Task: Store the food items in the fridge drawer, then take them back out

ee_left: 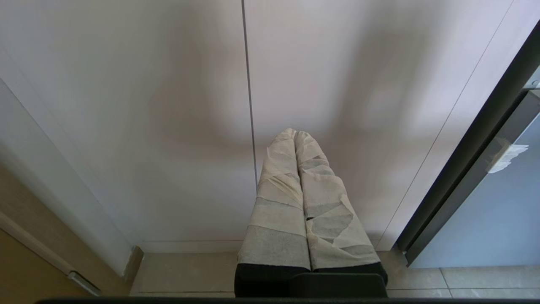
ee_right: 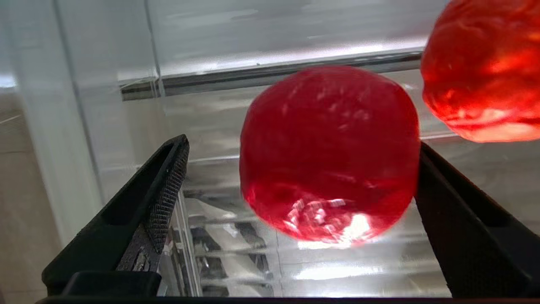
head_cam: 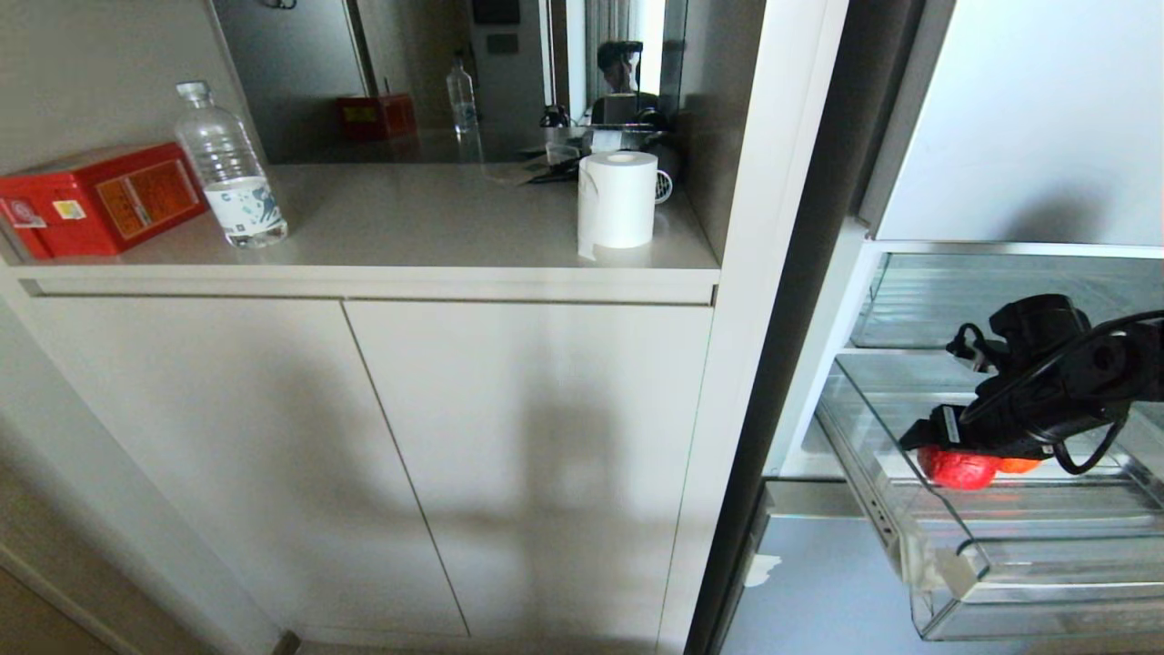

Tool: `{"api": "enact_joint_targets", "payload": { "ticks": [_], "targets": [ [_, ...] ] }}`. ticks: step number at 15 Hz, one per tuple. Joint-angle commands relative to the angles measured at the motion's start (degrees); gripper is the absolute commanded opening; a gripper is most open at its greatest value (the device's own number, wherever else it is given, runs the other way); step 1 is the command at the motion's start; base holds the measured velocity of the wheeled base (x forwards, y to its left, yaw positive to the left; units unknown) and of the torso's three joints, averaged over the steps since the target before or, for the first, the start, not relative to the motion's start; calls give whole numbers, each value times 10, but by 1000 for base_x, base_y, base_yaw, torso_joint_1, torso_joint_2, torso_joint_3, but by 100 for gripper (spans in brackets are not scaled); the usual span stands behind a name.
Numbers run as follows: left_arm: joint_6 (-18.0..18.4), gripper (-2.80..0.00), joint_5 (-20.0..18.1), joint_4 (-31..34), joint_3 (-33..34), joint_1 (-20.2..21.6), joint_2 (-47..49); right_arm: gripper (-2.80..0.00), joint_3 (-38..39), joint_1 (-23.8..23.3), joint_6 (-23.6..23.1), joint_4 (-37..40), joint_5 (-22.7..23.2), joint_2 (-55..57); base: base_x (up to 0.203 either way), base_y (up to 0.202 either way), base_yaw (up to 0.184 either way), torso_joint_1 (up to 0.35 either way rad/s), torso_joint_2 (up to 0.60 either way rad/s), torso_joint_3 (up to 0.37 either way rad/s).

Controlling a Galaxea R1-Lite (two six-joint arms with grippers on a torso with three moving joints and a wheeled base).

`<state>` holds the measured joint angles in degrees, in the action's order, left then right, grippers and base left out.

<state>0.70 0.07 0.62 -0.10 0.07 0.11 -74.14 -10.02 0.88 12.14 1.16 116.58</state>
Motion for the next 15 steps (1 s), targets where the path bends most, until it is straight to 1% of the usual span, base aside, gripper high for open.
{"api": "enact_joint_targets", "payload": {
  "ticks": [1, 4, 7, 12, 13, 15],
  "targets": [
    [0, -280, 0, 0, 0, 0, 0, 0, -2, 0, 1, -2, 1, 14, 0, 0, 0, 0, 0, 0],
    [0, -280, 0, 0, 0, 0, 0, 0, -1, -1, 11, -2, 0, 19, 0, 0, 0, 0, 0, 0],
    [0, -280, 0, 0, 0, 0, 0, 0, 1, -1, 12, -2, -20, 19, 0, 0, 0, 0, 0, 0],
    [0, -280, 0, 0, 0, 0, 0, 0, 3, -1, 11, -2, -21, 15, 0, 0, 0, 0, 0, 0],
    [0, -280, 0, 0, 0, 0, 0, -280, 1, -1, 11, -3, -21, 15, 0, 0, 0, 0, 0, 0],
    [0, -280, 0, 0, 0, 0, 0, -280, 1, -2, 11, -3, -21, 15, 0, 0, 0, 0, 0, 0]
  ]
}}
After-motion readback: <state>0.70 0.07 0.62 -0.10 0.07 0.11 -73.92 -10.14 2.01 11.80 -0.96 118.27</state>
